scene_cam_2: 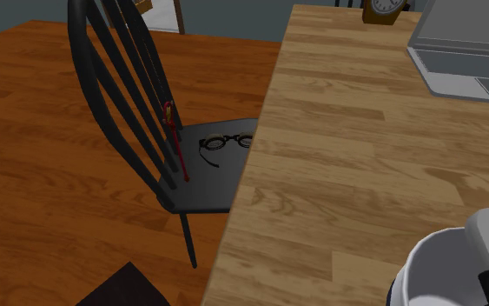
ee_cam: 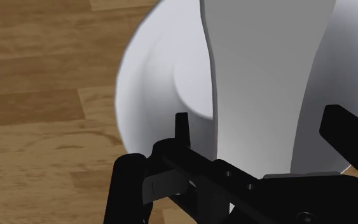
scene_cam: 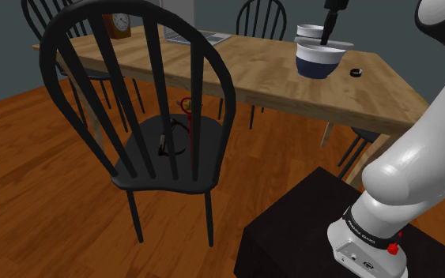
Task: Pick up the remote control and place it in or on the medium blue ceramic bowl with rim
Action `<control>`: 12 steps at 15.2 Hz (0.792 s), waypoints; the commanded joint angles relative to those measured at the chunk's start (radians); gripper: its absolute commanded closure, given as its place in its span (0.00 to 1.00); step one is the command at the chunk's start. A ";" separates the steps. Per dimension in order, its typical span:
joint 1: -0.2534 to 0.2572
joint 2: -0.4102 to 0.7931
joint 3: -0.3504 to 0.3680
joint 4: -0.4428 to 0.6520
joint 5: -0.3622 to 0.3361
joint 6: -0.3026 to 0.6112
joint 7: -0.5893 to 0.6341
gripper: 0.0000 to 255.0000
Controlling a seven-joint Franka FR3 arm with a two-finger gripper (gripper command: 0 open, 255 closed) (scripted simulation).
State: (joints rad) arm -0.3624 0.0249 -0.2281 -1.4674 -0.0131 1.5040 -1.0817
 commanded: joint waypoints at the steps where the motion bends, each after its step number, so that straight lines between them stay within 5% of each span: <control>1: -0.001 0.014 -0.001 0.053 0.003 -0.039 -0.002 0.00; 4: -0.008 0.070 -0.006 0.224 0.017 -0.155 -0.011 0.00; 12: -0.009 0.070 -0.006 0.224 0.017 -0.155 -0.011 0.00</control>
